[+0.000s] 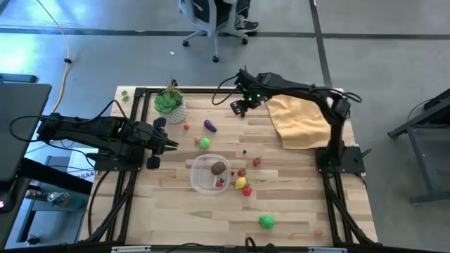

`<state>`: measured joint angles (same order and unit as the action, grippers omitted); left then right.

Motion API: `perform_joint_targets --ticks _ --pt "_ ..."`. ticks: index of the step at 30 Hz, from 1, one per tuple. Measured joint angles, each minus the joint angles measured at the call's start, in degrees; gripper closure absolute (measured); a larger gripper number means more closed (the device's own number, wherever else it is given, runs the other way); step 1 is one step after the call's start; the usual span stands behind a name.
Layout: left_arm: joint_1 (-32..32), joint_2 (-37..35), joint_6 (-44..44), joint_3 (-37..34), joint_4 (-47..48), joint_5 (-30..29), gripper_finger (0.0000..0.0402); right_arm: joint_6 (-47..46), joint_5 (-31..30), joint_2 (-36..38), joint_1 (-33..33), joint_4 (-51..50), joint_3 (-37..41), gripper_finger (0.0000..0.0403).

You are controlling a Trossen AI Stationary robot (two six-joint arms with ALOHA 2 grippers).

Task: Pick and placing Produce into tupperware
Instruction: Put the blackberry into the transparent bin

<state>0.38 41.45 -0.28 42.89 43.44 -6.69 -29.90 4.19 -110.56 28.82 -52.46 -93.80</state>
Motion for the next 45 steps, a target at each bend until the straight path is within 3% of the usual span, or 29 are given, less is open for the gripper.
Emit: perform_joint_targets --ticks 15,26,45 --pt "0.0 0.0 0.0 0.0 0.0 0.0 0.0362 -10.2 0.6 -10.4 2.1 4.7 0.0 0.0226" --pt "0.0 0.0 0.0 0.0 0.0 0.0 0.0362 -8.7 -1.1 -11.1 3.0 3.6 0.0 0.0226" --pt "0.0 0.0 0.0 0.0 0.0 0.0 0.0362 -8.4 2.5 -14.3 3.5 5.3 0.0 0.0226"
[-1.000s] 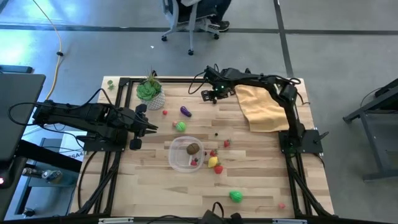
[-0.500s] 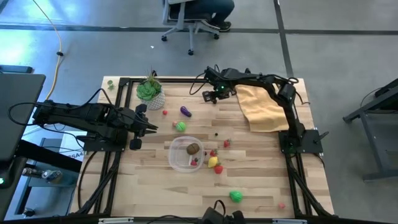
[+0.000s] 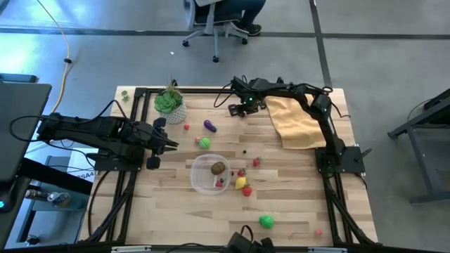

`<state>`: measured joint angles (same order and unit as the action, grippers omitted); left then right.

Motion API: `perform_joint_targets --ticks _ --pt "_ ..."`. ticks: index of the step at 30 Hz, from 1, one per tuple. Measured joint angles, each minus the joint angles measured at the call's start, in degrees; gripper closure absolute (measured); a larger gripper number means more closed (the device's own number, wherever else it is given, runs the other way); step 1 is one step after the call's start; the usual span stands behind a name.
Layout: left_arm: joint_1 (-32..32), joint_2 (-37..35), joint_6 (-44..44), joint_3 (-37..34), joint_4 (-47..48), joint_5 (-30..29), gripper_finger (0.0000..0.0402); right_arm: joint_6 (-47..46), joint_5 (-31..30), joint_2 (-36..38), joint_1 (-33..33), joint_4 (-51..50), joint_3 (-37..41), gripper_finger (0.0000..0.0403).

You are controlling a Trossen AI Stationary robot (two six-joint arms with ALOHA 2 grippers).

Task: Pick and placing Produce into tupperware
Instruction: Put the blackberry into the transparent bin

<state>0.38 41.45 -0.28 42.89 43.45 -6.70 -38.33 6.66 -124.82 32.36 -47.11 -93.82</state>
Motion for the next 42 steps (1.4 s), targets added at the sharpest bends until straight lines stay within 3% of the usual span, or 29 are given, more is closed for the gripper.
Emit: perform_joint_targets --ticks 13,25,42 --pt "0.0 0.0 0.0 0.0 0.0 0.0 0.0362 1.3 -0.9 -0.2 0.0 0.9 0.0 0.0226" --pt "0.0 0.0 0.0 0.0 0.0 0.0 0.0362 1.3 -0.4 -0.2 0.3 0.8 0.0 0.0262" --pt "0.0 0.0 0.0 0.0 0.0 0.0 0.0362 1.7 1.5 -1.9 0.5 0.9 -0.2 0.0264"
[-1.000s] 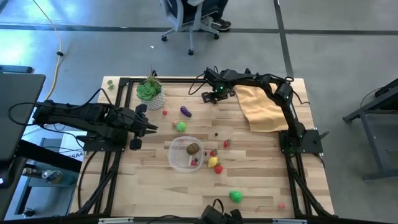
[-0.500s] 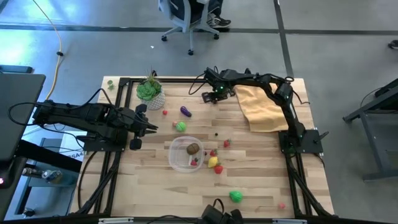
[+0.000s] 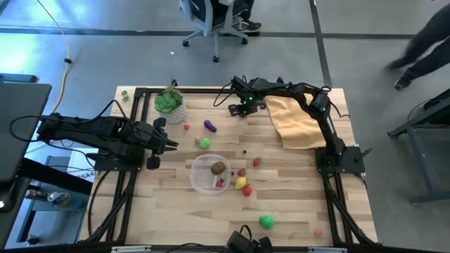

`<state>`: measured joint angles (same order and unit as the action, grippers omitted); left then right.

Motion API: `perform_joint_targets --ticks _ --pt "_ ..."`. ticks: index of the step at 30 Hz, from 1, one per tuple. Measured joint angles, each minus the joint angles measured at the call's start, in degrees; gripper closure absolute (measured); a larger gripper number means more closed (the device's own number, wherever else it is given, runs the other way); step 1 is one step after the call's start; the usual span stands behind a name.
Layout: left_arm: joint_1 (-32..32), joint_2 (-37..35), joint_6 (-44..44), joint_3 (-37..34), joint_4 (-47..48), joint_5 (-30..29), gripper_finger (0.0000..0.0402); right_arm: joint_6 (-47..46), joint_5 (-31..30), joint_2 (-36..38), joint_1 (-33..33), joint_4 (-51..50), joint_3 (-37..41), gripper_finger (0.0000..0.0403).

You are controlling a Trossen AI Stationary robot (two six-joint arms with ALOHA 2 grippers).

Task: Pick and placing Produce into tupperware
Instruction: Put the blackberry into the transparent bin

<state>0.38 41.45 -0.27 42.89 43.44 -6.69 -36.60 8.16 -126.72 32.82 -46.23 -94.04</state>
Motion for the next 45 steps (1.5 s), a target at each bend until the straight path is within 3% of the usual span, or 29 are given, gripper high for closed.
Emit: perform_joint_targets --ticks 9,19,29,38,45 --pt "0.0 0.0 0.0 0.0 0.0 0.0 0.0362 0.9 -0.8 -0.2 0.0 -0.5 -0.5 0.0267" --pt "0.0 0.0 0.0 0.0 0.0 0.0 0.0362 2.1 -1.1 -0.2 0.0 -0.7 -0.5 0.0311" --pt "0.0 0.0 0.0 0.0 0.0 0.0 0.0362 5.6 -0.8 1.1 0.0 -0.7 -0.2 0.0314" --pt "0.0 0.0 0.0 0.0 0.0 0.0 0.0362 11.7 4.2 10.0 -1.1 -1.1 -0.4 0.0314" --pt "0.0 0.0 0.0 0.0 0.0 0.0 0.0362 25.3 13.2 20.5 -4.7 -0.4 -0.4 0.0315"
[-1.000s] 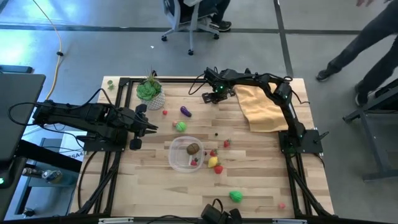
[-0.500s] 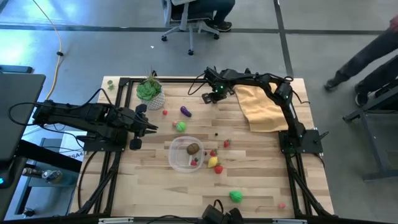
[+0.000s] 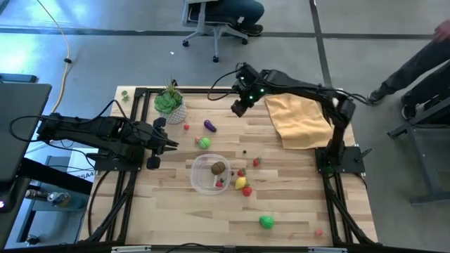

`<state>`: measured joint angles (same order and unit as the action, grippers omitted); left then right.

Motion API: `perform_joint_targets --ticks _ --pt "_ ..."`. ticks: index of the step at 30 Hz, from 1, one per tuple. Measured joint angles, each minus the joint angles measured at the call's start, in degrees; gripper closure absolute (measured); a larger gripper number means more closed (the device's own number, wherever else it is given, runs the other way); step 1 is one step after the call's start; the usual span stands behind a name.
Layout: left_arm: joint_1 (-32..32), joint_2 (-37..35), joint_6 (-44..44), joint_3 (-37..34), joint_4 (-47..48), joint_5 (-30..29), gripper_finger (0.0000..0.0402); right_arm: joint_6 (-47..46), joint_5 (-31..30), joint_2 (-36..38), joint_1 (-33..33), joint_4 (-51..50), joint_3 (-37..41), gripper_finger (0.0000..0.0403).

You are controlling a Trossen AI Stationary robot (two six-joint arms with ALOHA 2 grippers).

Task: Pick and placing Produce into tupperware
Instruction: Put the blackberry into the transparent bin

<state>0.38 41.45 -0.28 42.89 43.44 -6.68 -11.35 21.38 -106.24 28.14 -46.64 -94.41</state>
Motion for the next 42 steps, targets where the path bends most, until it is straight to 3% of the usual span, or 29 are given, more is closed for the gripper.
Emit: perform_joint_targets --ticks 6,12,20,27,34,38,42 --pt "0.0 0.0 0.0 0.0 0.0 0.0 0.0362 11.6 3.3 8.1 -6.1 1.4 0.0 0.0315" --pt "0.0 0.0 0.0 0.0 0.0 0.0 0.0362 22.7 -1.4 10.1 -14.6 2.0 -0.1 0.0315" --pt "0.0 0.0 0.0 0.0 0.0 0.0 0.0362 21.6 -8.5 5.6 -23.4 9.6 -0.1 0.0315" --pt "0.0 0.0 0.0 0.0 0.0 0.0 0.0362 15.1 -8.8 -1.8 -26.9 11.5 -0.1 0.0315" --pt "0.0 0.0 0.0 0.0 0.0 0.0 0.0362 14.3 -7.5 -9.1 -31.8 11.5 -0.1 0.0315" --pt "0.0 0.0 0.0 0.0 0.0 0.0 0.0362 13.9 -3.2 -11.0 -33.4 11.6 -0.1 0.0315" --pt "0.0 0.0 0.0 0.0 0.0 0.0 0.0362 16.1 -6.3 -11.3 -34.6 11.6 0.1 0.0315"
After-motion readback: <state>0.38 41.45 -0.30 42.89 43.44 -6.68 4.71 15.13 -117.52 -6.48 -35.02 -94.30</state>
